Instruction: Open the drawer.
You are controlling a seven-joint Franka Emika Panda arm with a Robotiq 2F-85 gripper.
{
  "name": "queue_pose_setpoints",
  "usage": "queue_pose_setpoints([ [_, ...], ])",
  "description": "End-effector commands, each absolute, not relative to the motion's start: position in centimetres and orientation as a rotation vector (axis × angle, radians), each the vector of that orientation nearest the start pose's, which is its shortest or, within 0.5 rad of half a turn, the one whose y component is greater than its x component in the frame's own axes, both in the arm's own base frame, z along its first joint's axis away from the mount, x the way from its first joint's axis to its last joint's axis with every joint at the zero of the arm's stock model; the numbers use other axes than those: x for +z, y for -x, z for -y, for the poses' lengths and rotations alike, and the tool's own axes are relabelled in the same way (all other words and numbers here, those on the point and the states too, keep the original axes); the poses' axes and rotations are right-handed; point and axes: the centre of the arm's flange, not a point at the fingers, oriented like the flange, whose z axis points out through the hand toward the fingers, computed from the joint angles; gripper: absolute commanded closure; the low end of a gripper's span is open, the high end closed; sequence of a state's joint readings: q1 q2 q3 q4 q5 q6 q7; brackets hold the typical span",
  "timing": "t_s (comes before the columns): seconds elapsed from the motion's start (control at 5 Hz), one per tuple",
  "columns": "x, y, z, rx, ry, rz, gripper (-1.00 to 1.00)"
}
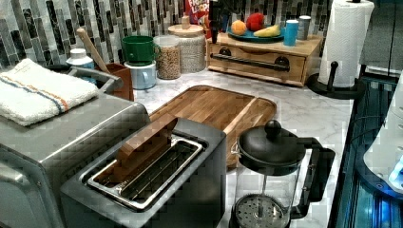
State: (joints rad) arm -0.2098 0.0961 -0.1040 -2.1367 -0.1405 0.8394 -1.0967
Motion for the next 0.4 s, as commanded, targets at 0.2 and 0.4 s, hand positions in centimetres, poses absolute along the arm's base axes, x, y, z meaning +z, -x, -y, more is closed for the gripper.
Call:
queue_pose_setpoints([
  [0.2,33.68,-53.75,19.90,-0.160,3.308,0.246,-1.00],
  [0.4,33.01,-53.46,20.80,-0.167,3.328,0.259,-1.00],
])
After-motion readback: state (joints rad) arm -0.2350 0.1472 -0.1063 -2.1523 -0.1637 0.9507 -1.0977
